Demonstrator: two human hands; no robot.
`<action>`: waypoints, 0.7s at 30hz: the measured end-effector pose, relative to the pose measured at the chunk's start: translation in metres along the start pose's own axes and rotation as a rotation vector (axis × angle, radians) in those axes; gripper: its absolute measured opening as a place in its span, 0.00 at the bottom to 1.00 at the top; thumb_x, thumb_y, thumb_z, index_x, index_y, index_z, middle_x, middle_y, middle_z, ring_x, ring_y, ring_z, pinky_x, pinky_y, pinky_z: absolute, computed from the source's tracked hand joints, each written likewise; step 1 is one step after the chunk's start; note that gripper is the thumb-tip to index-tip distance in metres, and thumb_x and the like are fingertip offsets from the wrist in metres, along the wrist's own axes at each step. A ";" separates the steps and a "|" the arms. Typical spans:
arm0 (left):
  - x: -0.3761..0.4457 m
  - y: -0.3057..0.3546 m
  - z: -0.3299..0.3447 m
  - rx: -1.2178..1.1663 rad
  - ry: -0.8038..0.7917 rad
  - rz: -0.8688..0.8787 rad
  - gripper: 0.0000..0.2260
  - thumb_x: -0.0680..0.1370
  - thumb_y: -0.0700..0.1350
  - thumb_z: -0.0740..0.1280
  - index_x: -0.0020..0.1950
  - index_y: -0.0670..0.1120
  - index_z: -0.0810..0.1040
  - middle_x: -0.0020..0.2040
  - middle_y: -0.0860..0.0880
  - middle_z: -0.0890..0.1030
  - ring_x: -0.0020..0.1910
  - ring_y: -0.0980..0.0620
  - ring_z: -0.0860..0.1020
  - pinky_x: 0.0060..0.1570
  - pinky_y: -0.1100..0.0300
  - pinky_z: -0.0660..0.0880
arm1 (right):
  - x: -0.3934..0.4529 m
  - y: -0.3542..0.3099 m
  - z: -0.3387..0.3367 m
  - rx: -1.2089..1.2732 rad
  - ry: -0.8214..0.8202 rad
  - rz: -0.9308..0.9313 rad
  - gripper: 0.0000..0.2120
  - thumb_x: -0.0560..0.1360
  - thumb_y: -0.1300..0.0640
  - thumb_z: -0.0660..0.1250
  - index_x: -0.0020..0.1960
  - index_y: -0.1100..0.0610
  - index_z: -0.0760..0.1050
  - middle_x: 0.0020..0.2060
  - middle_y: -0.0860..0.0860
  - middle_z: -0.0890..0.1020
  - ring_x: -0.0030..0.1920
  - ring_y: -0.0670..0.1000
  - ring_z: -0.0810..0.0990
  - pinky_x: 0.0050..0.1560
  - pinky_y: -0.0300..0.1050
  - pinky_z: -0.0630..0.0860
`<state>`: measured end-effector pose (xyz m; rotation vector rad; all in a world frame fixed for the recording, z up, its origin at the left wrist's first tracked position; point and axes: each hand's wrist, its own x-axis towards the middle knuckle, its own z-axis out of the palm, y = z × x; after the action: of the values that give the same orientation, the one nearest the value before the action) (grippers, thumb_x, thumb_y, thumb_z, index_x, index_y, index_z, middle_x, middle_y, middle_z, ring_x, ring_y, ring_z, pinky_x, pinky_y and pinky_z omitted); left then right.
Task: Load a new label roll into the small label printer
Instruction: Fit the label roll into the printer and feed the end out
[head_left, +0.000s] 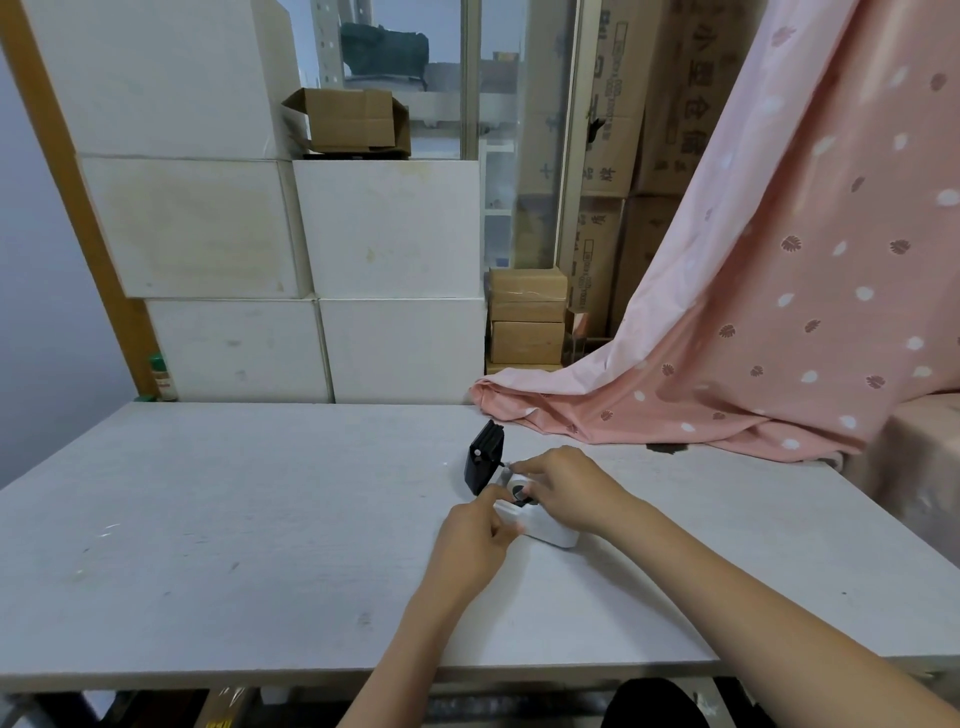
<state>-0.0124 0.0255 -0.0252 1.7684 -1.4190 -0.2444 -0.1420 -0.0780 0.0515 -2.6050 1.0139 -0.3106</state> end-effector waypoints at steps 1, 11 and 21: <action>0.000 0.000 0.000 0.000 0.004 -0.002 0.06 0.78 0.47 0.69 0.54 0.51 0.75 0.28 0.54 0.73 0.30 0.56 0.72 0.33 0.59 0.68 | 0.001 -0.001 0.001 -0.015 -0.005 -0.013 0.16 0.81 0.57 0.68 0.67 0.48 0.82 0.57 0.55 0.86 0.58 0.56 0.83 0.51 0.48 0.78; -0.003 0.003 -0.001 0.002 0.047 0.007 0.08 0.77 0.49 0.71 0.55 0.54 0.77 0.29 0.49 0.75 0.30 0.53 0.73 0.33 0.56 0.72 | 0.007 0.005 0.008 -0.007 -0.005 -0.001 0.16 0.80 0.50 0.69 0.67 0.46 0.83 0.53 0.52 0.83 0.59 0.55 0.80 0.51 0.43 0.72; -0.005 0.003 -0.004 0.021 0.083 -0.013 0.14 0.75 0.50 0.73 0.59 0.57 0.76 0.32 0.52 0.79 0.34 0.56 0.78 0.36 0.62 0.74 | -0.004 0.004 0.004 0.000 -0.073 0.088 0.19 0.85 0.47 0.55 0.72 0.37 0.76 0.80 0.55 0.64 0.81 0.56 0.59 0.79 0.52 0.54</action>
<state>-0.0137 0.0316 -0.0224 1.7850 -1.3555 -0.1613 -0.1458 -0.0775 0.0462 -2.5427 1.0988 -0.1927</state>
